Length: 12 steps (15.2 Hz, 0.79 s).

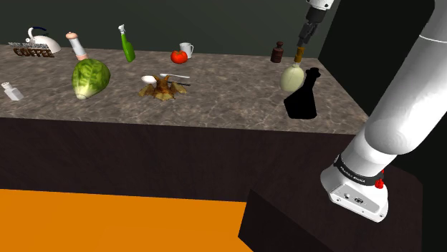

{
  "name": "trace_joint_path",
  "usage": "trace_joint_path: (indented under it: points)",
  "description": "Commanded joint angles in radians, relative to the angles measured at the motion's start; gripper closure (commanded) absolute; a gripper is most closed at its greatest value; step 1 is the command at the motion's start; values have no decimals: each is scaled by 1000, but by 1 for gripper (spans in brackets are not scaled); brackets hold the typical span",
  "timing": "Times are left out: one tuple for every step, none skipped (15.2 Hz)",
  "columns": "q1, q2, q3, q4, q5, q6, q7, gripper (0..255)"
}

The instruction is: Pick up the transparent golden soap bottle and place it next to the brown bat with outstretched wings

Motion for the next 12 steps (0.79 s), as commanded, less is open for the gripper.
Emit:
trace_joint_path:
  points:
    - [-35, 95, -10, 81, 67, -17, -63, 0]
    - [-59, 141, -10, 122, 98, -27, -90, 0]
    - [-62, 143, -7, 124, 98, -27, -91, 0]
    - [-63, 146, -5, 115, 102, -16, -93, 0]
    - [-63, 150, -3, 106, 105, -4, -96, 0]
    - [-63, 155, -1, 98, 109, 8, -98, 0]
    - [-63, 159, 0, 89, 114, 19, -101, 0]
    - [-63, 164, 2, 81, 118, 30, -104, 0]
    - [-63, 168, 4, 73, 123, 42, -107, 0]
    - [-63, 176, 7, 62, 130, 59, -112, 0]
    - [-63, 176, 7, 62, 130, 59, -112, 0]
    - [-63, 176, 7, 62, 130, 59, -112, 0]
